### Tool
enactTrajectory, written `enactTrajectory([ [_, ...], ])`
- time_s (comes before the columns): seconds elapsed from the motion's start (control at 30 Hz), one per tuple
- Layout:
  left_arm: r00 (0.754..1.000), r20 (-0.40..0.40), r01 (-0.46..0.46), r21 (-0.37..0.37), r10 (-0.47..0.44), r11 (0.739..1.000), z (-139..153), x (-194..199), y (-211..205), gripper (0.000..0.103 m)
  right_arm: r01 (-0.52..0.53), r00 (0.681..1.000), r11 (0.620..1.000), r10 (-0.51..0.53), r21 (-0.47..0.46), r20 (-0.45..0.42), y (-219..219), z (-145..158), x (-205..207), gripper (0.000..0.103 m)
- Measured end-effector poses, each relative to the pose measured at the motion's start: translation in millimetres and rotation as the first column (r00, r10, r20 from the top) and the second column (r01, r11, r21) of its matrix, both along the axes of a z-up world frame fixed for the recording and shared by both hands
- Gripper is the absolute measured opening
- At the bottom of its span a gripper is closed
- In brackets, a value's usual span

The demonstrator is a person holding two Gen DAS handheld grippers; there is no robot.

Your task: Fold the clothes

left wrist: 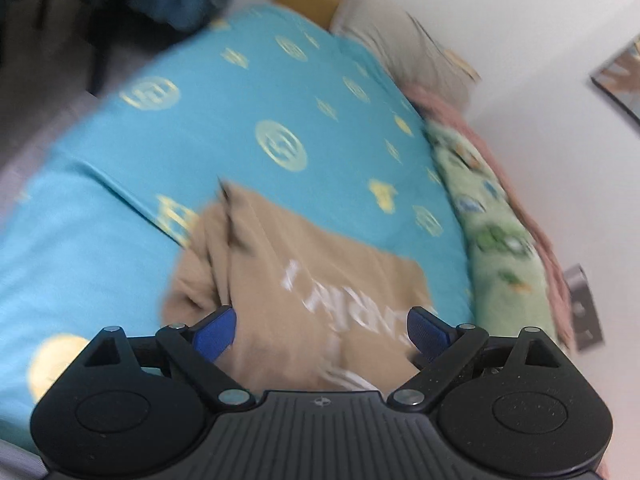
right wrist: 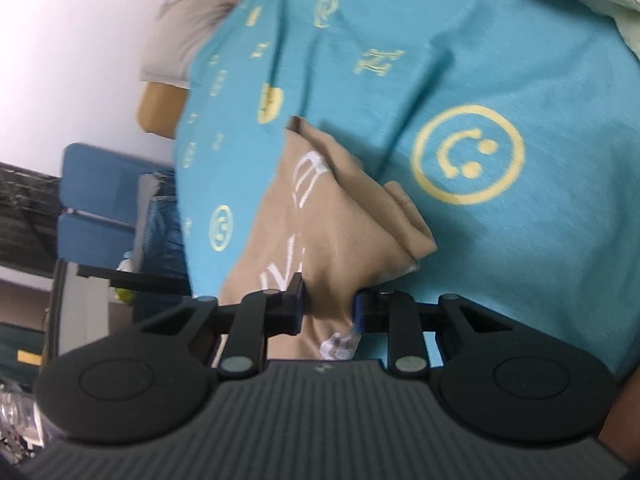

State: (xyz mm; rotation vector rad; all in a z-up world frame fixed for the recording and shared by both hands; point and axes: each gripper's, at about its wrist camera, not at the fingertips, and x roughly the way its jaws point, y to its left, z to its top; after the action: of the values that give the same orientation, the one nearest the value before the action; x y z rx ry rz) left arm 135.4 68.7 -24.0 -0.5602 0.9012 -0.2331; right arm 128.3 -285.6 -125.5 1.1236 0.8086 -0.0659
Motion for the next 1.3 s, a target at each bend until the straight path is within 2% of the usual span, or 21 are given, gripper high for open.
enactTrajectory([
  [0.1,0.998,0.044,-0.054,0.014,0.054,0.998,9,-5,14,0.094,-0.010,0.999,1.000,0.010,-0.009,0.036,2,6,6,0.023],
  [0.13,0.997,0.053,-0.056,-0.004,0.056,0.998,12,-7,16,0.094,-0.014,0.999,1.000,0.014,-0.013,0.049,4,8,8,0.023],
  [0.23,0.998,0.059,0.035,-0.157,-0.026,0.987,14,-16,5,0.096,-0.024,0.996,1.000,0.025,-0.017,0.083,4,14,7,0.023],
  [0.3,0.994,0.066,0.103,-0.242,-0.089,0.965,10,-23,-12,0.098,-0.026,0.994,1.000,0.027,-0.009,0.102,3,16,5,0.022],
  [0.37,0.989,0.055,0.147,-0.334,-0.136,0.931,-8,-26,-35,0.100,-0.023,0.993,1.000,0.022,0.005,0.112,0,18,0,0.022],
  [0.43,0.981,-0.024,0.162,-0.439,-0.192,0.884,-40,-20,-56,0.100,-0.016,0.993,1.000,0.014,0.019,0.121,-2,20,-4,0.021],
  [0.53,0.954,-0.219,0.036,-0.591,-0.203,0.806,-99,-4,-72,0.100,0.008,0.991,1.000,-0.012,0.030,0.133,-6,22,-10,0.021],
  [0.57,0.947,-0.269,-0.027,-0.611,-0.175,0.791,-113,-1,-71,0.100,0.016,0.990,0.999,-0.020,0.032,0.136,-8,22,-12,0.021],
  [0.7,0.959,-0.276,-0.135,-0.650,-0.067,0.748,-130,7,-55,0.100,0.028,0.990,0.998,-0.036,0.057,0.140,-14,20,-15,0.020],
  [0.8,0.966,-0.257,-0.193,-0.721,0.001,0.666,-131,5,-40,0.100,0.027,0.987,0.998,-0.036,0.060,0.157,-16,22,-14,0.020],
  [0.87,0.962,-0.273,-0.227,-0.731,0.030,0.643,-134,5,-35,0.098,0.025,0.984,0.998,-0.036,0.062,0.176,-17,25,-14,0.020],
  [1.0,0.949,-0.311,-0.273,-0.717,0.056,0.642,-139,5,-34,0.089,0.025,0.978,0.998,-0.037,0.060,0.206,-22,33,-16,0.020],
  [1.1,0.944,-0.324,-0.283,-0.698,0.062,0.658,-139,7,-38,0.084,0.038,0.973,0.998,-0.047,0.043,0.226,-25,40,-21,0.020],
  [1.13,0.940,-0.335,-0.292,-0.688,0.066,0.664,-139,7,-39,0.079,0.044,0.971,0.998,-0.051,0.035,0.234,-27,43,-24,0.020],
  [1.2,0.936,-0.349,-0.289,-0.689,0.044,0.665,-139,9,-44,0.076,0.052,0.967,0.998,-0.056,0.022,0.250,-31,49,-30,0.020],
  [1.3,0.939,-0.343,-0.254,-0.671,0.012,0.696,-130,12,-56,0.066,0.063,0.962,0.998,-0.065,0.015,0.264,-37,59,-39,0.019],
])
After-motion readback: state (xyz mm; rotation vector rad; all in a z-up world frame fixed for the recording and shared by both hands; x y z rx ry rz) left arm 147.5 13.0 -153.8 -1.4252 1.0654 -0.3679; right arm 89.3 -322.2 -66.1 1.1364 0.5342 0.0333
